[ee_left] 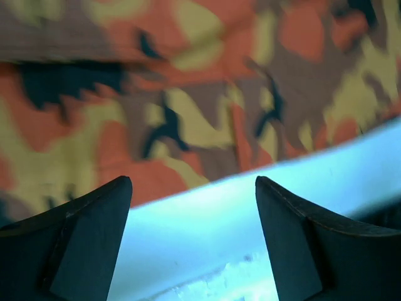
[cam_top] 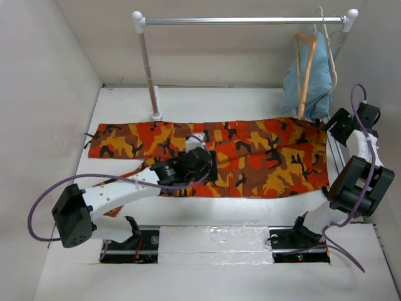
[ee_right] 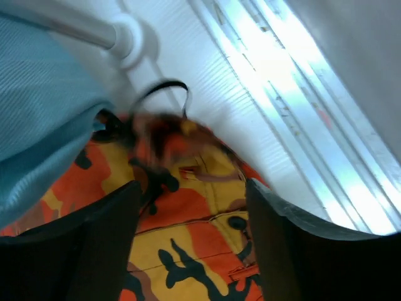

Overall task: Place the trousers on the hanger
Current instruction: Flatten out the trousers at the center of the board.

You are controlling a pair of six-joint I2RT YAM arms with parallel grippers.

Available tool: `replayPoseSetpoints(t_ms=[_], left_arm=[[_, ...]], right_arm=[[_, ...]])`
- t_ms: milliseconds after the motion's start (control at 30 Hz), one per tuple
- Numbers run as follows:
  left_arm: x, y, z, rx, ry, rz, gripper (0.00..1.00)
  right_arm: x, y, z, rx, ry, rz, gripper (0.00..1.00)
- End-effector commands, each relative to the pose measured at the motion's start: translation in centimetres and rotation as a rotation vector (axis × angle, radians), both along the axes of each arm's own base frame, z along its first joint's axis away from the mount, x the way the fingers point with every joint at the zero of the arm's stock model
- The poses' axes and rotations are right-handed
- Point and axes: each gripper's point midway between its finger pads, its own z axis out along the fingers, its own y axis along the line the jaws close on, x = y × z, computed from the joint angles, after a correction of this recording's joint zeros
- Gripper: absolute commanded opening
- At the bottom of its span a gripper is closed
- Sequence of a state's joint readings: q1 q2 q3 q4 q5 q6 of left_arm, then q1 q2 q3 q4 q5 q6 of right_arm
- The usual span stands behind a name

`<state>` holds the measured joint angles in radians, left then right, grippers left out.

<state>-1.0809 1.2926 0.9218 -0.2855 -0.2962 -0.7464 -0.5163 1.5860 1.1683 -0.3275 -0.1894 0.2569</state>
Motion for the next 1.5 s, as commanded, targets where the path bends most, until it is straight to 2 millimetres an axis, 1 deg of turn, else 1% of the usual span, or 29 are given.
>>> replayPoseSetpoints(t_ms=[0,33,133,167,233,267,300,367,400,467,633,733,833,867,900,933,967,1033,1067,1133,1167,1200,1267,1300,1333,1367,1400,1433,1467], left_arm=[[4.8,7.7,3.0,-0.001,-0.069,0.310,0.81],[4.8,7.7,3.0,-0.001,-0.069,0.311,0.81],[8.8,14.5,4.2,-0.060,-0.102,0.536,0.85],[10.5,19.1,3.6,-0.067,-0.088,0.678,0.85],[11.5,22.8,3.8,-0.155,-0.078,0.767,0.85],[11.5,25.2,2.6,-0.169,-0.056,0.835,0.85],[11.6,29.6,2.7,-0.237,-0.054,0.952,0.85],[11.6,32.5,2.0,-0.300,-0.055,1.005,0.84],[11.6,33.7,1.3,-0.274,-0.029,1.061,0.84],[11.0,33.9,0.6,-0.229,0.031,1.069,0.83],[7.5,33.9,-1.3,-0.131,0.095,1.055,0.34],[6.8,31.6,-1.6,-0.061,0.139,0.994,0.14],[9.6,30.5,2.3,-0.099,0.020,0.947,0.09],[11.1,30.2,5.5,-0.146,-0.051,0.926,0.08],[11.8,29.5,7.6,-0.193,-0.093,0.888,0.05],[12.5,28.7,9.9,-0.230,-0.150,0.854,0.00],[13.1,28.5,13.9,-0.269,-0.238,0.823,0.00],[13.0,27.2,20.2,-0.333,-0.360,0.720,0.00],[12.7,27.1,22.0,-0.339,-0.398,0.700,0.00],[12.1,27.0,25.5,-0.352,-0.467,0.675,0.03],[11.5,27.0,29.0,-0.372,-0.543,0.664,0.09],[11.1,26.8,30.6,-0.378,-0.578,0.637,0.21],[10.7,26.4,32.8,-0.394,-0.617,0.604,0.27],[10.5,26.0,33.4,-0.399,-0.624,0.578,0.29],[10.3,25.8,33.9,-0.405,-0.638,0.562,0.30],[10.2,25.6,33.7,-0.408,-0.636,0.552,0.30],[10.0,25.3,33.6,-0.414,-0.635,0.537,0.30],[10.0,25.0,33.3,-0.419,-0.632,0.527,0.31],[9.9,25.1,32.7,-0.410,-0.624,0.532,0.31]], right_arm=[[-1.3,-0.4,1.2,-0.010,0.022,0.022,0.77],[-1.7,-0.1,0.4,0.001,0.039,0.023,0.77],[-2.8,3.6,2.2,0.026,-0.052,0.102,0.69],[-4.0,5.2,0.7,0.048,-0.048,0.124,0.47],[-5.5,8.6,2.6,0.045,-0.135,0.194,0.18],[-6.9,11.7,0.5,0.078,-0.103,0.256,0.05],[-7.7,13.5,0.4,0.090,-0.116,0.296,0.00],[-10.0,17.9,1.1,0.080,-0.163,0.419,0.00],[-11.7,19.6,-0.7,0.106,-0.138,0.463,0.00],[-14.2,22.8,-0.7,0.134,-0.179,0.584,0.00],[-20.2,28.7,-3.8,0.156,-0.084,0.912,0.22],[-20.8,32.0,-3.2,0.154,-0.121,1.058,0.38],[-22.8,39.6,-1.4,0.225,-0.181,1.333,0.33],[-22.8,42.2,1.0,0.201,-0.222,1.400,0.09],[-23.4,44.5,1.5,0.143,-0.231,1.486,0.00],[-23.7,46.5,-1.1,0.062,-0.112,1.548,0.00],[-25.5,51.3,2.7,0.038,-0.197,1.686,0.00],[-26.3,57.3,3.2,-0.092,-0.257,1.843,0.00],[-26.6,57.9,1.0,-0.116,-0.208,1.871,0.00],[-26.4,62.7,4.1,-0.042,-0.350,1.973,0.00],[-26.2,64.4,1.4,-0.030,-0.298,2.005,0.07],[-25.6,67.0,3.7,-0.008,-0.386,2.029,0.16],[-25.3,69.2,2.9,-0.007,-0.365,2.092,0.36],[-24.7,70.4,-1.0,-0.046,-0.290,2.130,0.40],[-24.0,72.3,1.2,-0.056,-0.331,2.146,0.42],[-23.5,73.3,0.6,-0.069,-0.322,2.157,0.46],[-23.5,74.3,-2.4,-0.088,-0.265,2.183,0.48],[-22.8,76.0,0.0,-0.089,-0.327,2.177,0.51],[-22.5,76.8,0.0,-0.088,-0.340,2.175,0.59]])
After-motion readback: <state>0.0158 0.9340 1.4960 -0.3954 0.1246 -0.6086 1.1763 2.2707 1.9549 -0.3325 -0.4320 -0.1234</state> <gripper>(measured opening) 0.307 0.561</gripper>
